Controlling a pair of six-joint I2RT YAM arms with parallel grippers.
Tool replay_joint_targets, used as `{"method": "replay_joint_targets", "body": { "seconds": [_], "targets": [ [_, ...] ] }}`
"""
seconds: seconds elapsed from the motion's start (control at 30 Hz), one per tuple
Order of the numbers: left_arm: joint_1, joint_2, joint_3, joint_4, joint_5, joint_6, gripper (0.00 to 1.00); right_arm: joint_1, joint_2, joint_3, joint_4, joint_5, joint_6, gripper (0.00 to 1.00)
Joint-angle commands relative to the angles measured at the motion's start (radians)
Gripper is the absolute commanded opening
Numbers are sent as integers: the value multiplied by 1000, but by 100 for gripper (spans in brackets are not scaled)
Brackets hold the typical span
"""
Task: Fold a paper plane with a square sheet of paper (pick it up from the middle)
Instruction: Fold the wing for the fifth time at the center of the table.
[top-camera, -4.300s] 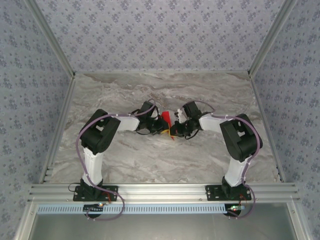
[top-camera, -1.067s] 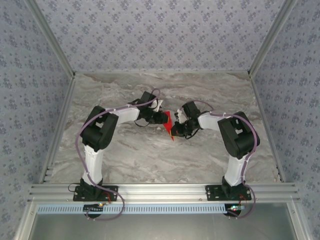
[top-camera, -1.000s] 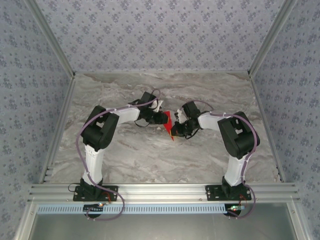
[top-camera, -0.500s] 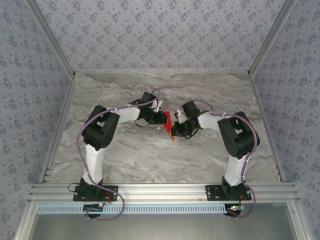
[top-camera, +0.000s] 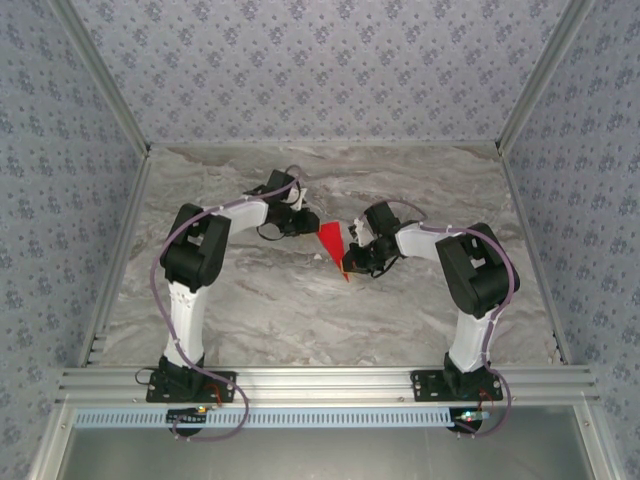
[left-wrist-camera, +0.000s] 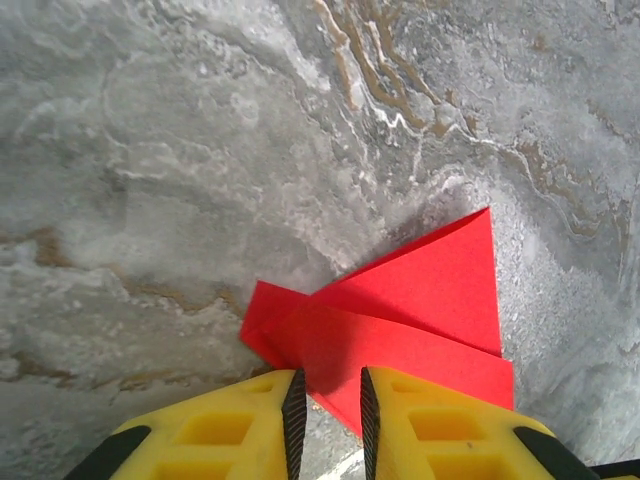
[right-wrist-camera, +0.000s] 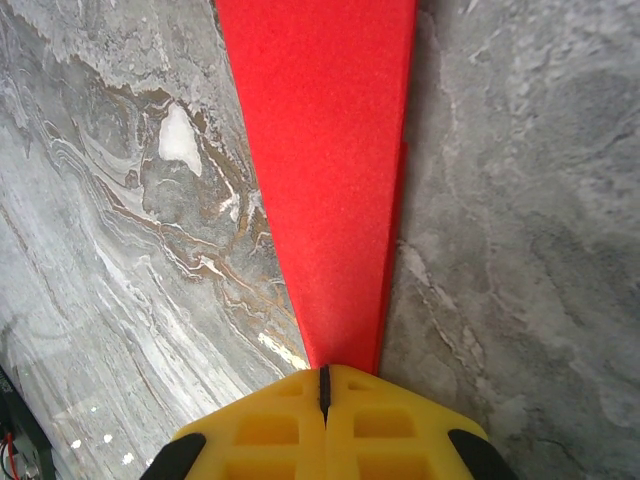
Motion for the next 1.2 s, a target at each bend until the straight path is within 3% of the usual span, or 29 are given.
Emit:
{"method": "replay_joint_targets", "body": {
  "seconds": [0.0, 0.23, 0.5, 0.77, 1.17],
  "targets": [
    [50, 28, 46, -61, -123, 10, 26, -2, 54, -41, -186, 135, -20, 0],
    [68, -39, 75, -84, -119, 16, 24, 0, 52, -36, -190, 135, -17, 0],
    [-16, -209, -184, 191, 44, -134, 17, 5, 56, -31, -199, 143, -10, 0],
    [-169, -145, -191, 259, 68, -193, 10, 9, 59, -31, -206, 153, -8, 0],
    [-181, -57, -186, 227, 39, -178, 7, 15, 83, -28, -231, 182, -7, 0]
  ]
}}
